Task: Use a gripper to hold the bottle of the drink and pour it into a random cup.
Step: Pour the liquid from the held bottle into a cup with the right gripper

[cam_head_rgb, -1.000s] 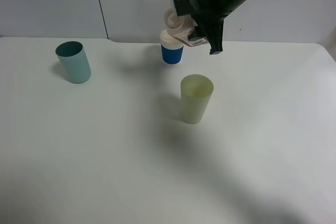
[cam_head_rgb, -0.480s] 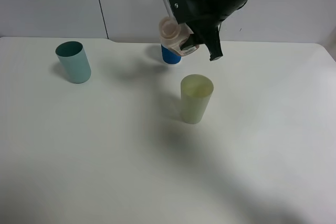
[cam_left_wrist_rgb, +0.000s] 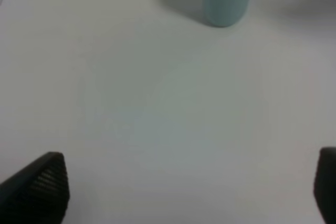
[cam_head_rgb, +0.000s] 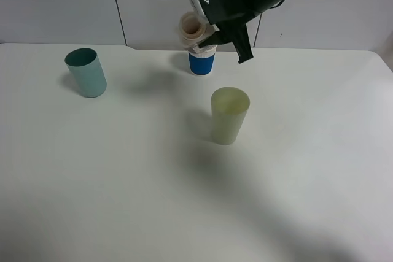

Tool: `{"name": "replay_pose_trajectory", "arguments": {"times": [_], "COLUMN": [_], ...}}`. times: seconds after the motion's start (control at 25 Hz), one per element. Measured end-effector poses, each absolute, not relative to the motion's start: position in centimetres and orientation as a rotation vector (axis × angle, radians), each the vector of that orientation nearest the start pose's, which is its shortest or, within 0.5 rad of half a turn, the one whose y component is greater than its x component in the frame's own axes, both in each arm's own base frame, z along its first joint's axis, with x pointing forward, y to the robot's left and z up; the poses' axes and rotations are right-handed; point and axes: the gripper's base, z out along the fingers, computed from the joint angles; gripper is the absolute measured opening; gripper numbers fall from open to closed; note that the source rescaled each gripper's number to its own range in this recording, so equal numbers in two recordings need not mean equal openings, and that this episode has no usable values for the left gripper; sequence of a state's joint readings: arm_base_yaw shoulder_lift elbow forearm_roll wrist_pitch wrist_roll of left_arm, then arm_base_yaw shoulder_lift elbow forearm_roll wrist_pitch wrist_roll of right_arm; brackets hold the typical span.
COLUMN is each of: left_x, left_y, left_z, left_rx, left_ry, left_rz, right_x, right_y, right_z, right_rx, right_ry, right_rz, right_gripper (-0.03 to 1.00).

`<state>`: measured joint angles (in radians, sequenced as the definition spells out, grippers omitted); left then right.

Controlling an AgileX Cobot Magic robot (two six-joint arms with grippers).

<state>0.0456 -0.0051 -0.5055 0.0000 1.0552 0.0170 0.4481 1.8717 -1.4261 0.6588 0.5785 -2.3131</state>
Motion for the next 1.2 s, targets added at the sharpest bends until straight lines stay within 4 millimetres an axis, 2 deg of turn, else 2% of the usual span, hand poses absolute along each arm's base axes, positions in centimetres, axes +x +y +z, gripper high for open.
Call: {"name": "replay_pose_trajectory", "arguments": {"times": [0.28, 0.6, 0.88, 1.2], "left_x": [-0.6, -0.6, -0.6, -0.6], "left_y": [0.0, 0.0, 0.0, 0.0], "left_z": [27.9, 27.9, 27.9, 27.9], "left_rx": [-0.029, -0.029, -0.028, -0.028], "left_ry": [2.028, 2.028, 2.028, 2.028], "left_rz": [0.039, 0.039, 0.04, 0.04], "right_x": [37.2, 37.3, 37.1, 37.2], "right_y": [19.7, 18.9, 17.9, 17.2], "right_z": [24.9, 24.6, 23.9, 23.7], "right_rx": [-2.255, -2.286, -2.345, -2.176], "right_ry": [0.793, 0.827, 1.009, 1.42], "right_rz": [-0.34, -0.312, -0.284, -0.235], "right_gripper": [0.02, 0.02, 0.02, 0.02]}}
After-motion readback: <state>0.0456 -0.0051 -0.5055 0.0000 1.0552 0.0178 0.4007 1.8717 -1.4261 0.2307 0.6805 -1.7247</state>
